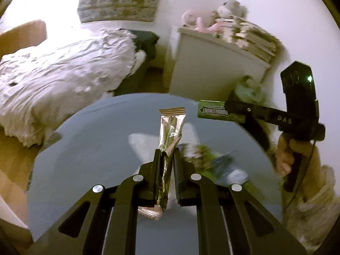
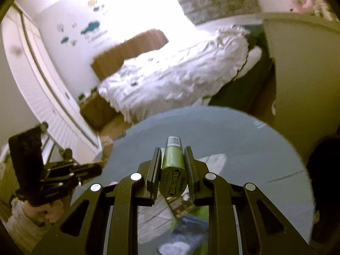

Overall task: Collect trash
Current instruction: 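Carry the foil wrapper and gum pack over the black bin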

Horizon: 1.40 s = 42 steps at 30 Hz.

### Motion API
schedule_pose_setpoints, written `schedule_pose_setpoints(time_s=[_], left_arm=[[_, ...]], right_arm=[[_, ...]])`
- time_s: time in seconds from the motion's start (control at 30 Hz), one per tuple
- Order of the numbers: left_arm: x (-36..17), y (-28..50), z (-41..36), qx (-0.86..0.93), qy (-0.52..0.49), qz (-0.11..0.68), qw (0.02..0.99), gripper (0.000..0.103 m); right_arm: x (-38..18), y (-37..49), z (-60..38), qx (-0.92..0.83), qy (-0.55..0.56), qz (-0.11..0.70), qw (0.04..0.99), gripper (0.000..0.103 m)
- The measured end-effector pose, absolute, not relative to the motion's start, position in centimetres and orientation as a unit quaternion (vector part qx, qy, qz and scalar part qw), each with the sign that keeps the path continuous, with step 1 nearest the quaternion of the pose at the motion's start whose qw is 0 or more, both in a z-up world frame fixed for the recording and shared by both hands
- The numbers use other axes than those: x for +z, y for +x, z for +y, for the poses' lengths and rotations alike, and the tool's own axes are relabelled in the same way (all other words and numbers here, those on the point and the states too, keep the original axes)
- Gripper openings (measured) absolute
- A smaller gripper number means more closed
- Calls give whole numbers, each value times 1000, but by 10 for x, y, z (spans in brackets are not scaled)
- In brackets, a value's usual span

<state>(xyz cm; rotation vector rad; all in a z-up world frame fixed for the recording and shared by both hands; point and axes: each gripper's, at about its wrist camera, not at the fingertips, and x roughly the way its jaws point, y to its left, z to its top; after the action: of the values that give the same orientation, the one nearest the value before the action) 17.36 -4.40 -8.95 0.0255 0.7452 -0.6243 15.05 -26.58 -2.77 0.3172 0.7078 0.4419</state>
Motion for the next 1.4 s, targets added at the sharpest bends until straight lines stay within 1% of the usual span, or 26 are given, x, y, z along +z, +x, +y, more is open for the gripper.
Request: schedule_pose_setpoints(time_s=[0.13, 0.27, 0.5, 0.63, 0.8, 1.03, 1.4], left_arm=[[-76, 172, -86, -330, 14, 349, 877, 12], [-67, 177, -135, -357, 27, 341, 869, 12], [-58, 183, -205, -402, 30, 334, 852, 12], [-66, 188, -246, -427, 36, 343, 836, 12], [-83, 194, -291, -441, 49, 359, 821, 12], [-106, 202, -328, -450, 57, 383, 805, 12], [-131, 211, -363, -453, 59, 406, 791, 12]], right_arm=[[-10, 120, -322, 185, 188, 287, 921, 23], [-5, 98, -382, 141, 221, 239, 935, 23], [-16, 62, -495, 35, 286, 191, 938, 23], [-39, 52, -538, -4, 314, 190, 930, 23], [-73, 53, -567, -34, 337, 206, 918, 23], [-98, 58, -574, -57, 349, 223, 908, 23], [-114, 65, -572, -69, 347, 252, 901, 23]])
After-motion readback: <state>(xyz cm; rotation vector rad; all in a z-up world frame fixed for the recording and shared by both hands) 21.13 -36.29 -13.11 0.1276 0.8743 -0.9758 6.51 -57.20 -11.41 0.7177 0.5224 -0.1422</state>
